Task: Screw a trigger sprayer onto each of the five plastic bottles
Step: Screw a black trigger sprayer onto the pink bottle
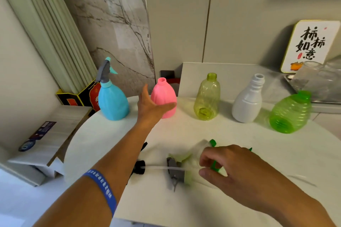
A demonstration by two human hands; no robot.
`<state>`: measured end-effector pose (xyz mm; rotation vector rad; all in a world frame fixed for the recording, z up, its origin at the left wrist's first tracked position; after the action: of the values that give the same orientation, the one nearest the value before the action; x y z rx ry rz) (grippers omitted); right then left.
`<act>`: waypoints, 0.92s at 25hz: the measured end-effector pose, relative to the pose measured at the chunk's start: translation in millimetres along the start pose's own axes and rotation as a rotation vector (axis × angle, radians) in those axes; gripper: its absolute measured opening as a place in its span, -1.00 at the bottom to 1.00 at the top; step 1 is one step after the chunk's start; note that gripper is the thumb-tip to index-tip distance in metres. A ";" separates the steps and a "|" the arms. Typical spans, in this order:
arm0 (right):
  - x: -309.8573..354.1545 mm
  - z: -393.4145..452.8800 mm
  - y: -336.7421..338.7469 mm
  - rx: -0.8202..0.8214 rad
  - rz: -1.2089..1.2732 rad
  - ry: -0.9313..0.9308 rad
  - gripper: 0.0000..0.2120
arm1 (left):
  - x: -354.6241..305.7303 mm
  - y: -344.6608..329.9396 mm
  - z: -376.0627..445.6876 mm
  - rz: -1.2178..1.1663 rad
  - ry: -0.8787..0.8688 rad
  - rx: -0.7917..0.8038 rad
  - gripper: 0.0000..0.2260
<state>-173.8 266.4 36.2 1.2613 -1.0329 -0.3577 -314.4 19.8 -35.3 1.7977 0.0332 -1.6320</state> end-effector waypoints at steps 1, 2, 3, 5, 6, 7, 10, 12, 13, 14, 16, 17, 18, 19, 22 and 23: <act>-3.7 -3.0 2.4 0.001 -0.003 -0.009 -0.81 | -0.7 -8.8 4.5 -0.042 0.004 -0.002 0.07; -7.3 -5.3 4.2 0.001 -0.009 -0.016 -0.81 | -1.6 -15.8 8.8 -0.084 0.007 -0.006 0.03; -9.4 -6.7 6.2 -0.001 -0.013 -0.019 -0.81 | -3.2 -20.3 12.0 -0.112 0.010 -0.010 -0.03; -11.6 -6.5 9.9 -0.020 -0.021 -0.012 -0.80 | -7.9 -24.1 15.8 -0.121 0.026 -0.006 -0.13; -11.3 -4.9 11.6 -0.034 -0.021 -0.007 -0.80 | -9.1 -24.3 16.1 -0.112 0.037 -0.002 -0.15; -8.8 -3.0 12.9 -0.038 -0.016 -0.005 -0.81 | -9.4 -23.5 14.6 -0.101 0.036 -0.002 -0.17; 6.4 6.8 8.0 -0.015 -0.021 0.012 -0.83 | -8.3 -4.1 -2.3 -0.057 -0.015 -0.015 -0.18; 19.3 15.4 3.0 0.004 -0.006 0.013 -0.82 | -16.8 21.5 -16.7 -0.052 -0.036 -0.006 -0.18; 27.7 20.2 -0.7 0.000 -0.005 0.029 -0.82 | -22.7 37.4 -25.7 -0.061 -0.041 -0.003 -0.18; 34.9 26.0 -7.0 -0.026 -0.011 0.047 -0.81 | -28.8 52.8 -34.6 -0.076 -0.047 -0.006 -0.19; 53.1 39.2 -23.5 -0.110 -0.052 0.058 -0.74 | -40.7 83.5 -52.4 -0.089 -0.090 -0.038 -0.19; 64.8 45.6 -35.3 -0.163 -0.123 0.073 -0.69 | -45.7 98.4 -63.9 -0.076 -0.129 -0.054 -0.19; 76.4 52.1 -51.6 -0.221 -0.243 0.112 -0.64 | -48.6 112.4 -76.5 -0.041 -0.182 -0.068 -0.20; 87.6 57.7 -70.2 -0.243 -0.378 0.141 -0.57 | -49.1 124.9 -89.5 0.013 -0.237 -0.079 -0.21; 104.3 73.0 -120.5 -0.206 -0.575 0.118 -0.54 | -38.6 155.1 -123.0 0.098 -0.294 -0.092 -0.21; 106.5 76.9 -129.5 -0.196 -0.610 0.105 -0.59 | -31.7 162.7 -129.0 0.072 -0.266 -0.097 -0.21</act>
<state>-139.6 100.6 -37.1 1.3806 -0.4900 -0.8283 -134.9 -25.2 64.1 1.4811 -0.0704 -1.7732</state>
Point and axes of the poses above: each hand's wrist, its own z-axis towards the middle knuckle, its own y-axis out of the back of the hand, x = y × z, the point moved 4 cm from there along z, towards the middle knuckle, and after that the axes turned 1 degree about -x, right-handed, at the moved point
